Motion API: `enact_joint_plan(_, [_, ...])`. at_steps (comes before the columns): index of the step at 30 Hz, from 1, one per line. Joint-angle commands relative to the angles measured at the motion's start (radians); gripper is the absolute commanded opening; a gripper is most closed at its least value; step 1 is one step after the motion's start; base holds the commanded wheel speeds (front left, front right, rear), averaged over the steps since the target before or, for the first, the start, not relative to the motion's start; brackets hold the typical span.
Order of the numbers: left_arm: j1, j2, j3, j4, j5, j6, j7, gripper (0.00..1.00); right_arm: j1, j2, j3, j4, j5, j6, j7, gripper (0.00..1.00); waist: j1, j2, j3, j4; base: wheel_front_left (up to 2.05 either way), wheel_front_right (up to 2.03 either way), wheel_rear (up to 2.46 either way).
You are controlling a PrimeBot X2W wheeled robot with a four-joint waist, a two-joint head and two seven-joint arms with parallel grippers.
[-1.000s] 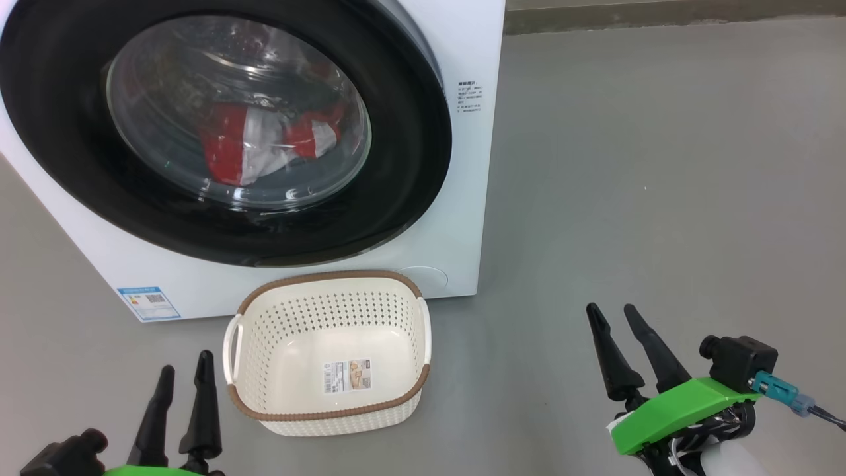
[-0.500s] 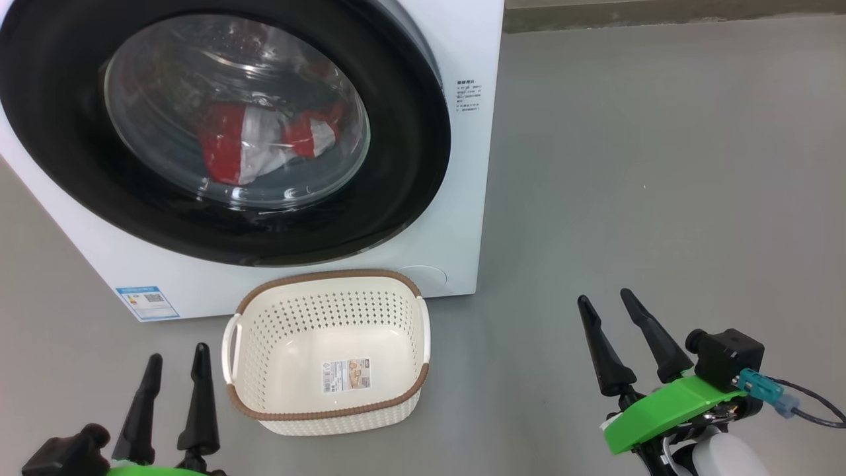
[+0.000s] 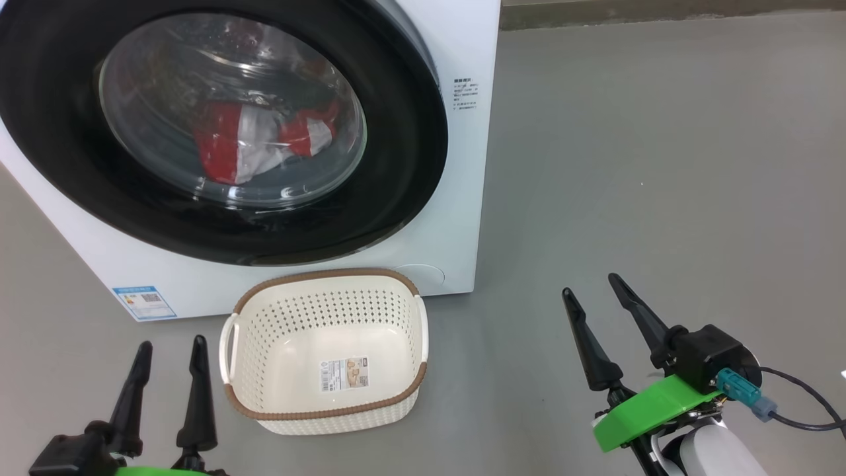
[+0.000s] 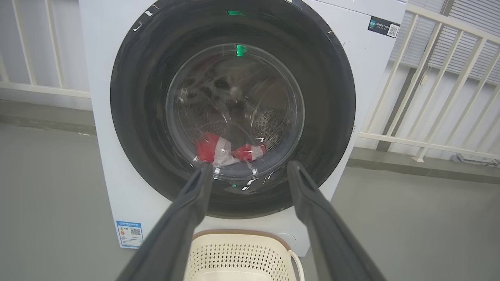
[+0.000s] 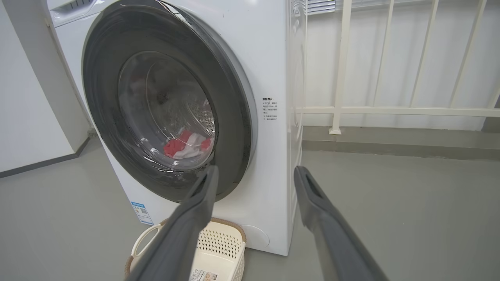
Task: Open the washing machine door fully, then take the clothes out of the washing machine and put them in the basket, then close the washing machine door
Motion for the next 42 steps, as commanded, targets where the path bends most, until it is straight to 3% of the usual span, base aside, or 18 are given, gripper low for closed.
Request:
enact_joint_plan(1, [-0.022,0.023,0.033,-0.034,0.036,-0.006,-0.015,1.0,-0.052,-0.008,0.029,-0.032,-0.035,-0.001,-0.016,1.0,-0.0001,0.0,0.001,0.0,0.0,0.0,0.0])
enact_joint_plan(9, [-0.023,0.025,0.041,-0.052,0.132,-0.007,-0.038,1.0,-0.064,-0.01,0.045,-0.044,-0.123,-0.001,-0.04,1.0,-0.0001,0.0,0.005,0.0,0.0,0.0,0.0])
enact_joint_plan(24, [-0.032,0.025,0.038,-0.044,0.136,-0.007,-0.038,1.0,-0.069,-0.01,0.048,-0.048,-0.109,-0.001,-0.04,1.0,-0.0001,0.0,0.019,-0.004,0.0,0.0,0.0])
enact_joint_plan(25, [-0.033,0.025,0.037,-0.044,0.136,-0.007,-0.038,1.0,-0.069,-0.01,0.048,-0.048,-0.108,-0.001,-0.04,0.88,-0.0001,0.0,0.021,-0.004,0.0,0.0,0.0])
enact_joint_plan(27, [-0.035,0.025,0.036,-0.046,0.136,-0.007,-0.038,1.0,-0.069,-0.01,0.051,-0.038,-0.1,-0.001,-0.04,0.0,-0.0001,0.0,0.027,-0.002,0.0,0.0,0.0])
enact_joint_plan(31, [-0.047,0.025,0.03,-0.049,0.134,-0.007,-0.038,1.0,-0.082,-0.01,0.045,-0.032,-0.06,-0.001,-0.04,0.0,-0.0001,0.0,0.047,0.005,0.0,0.0,0.0])
enact_joint_plan(42, [-0.105,0.025,0.015,-0.074,0.131,-0.007,-0.038,1.0,-0.227,-0.01,0.016,-0.013,0.324,-0.001,-0.04,0.0,-0.0001,0.0,0.157,0.031,0.0,0.0,0.0])
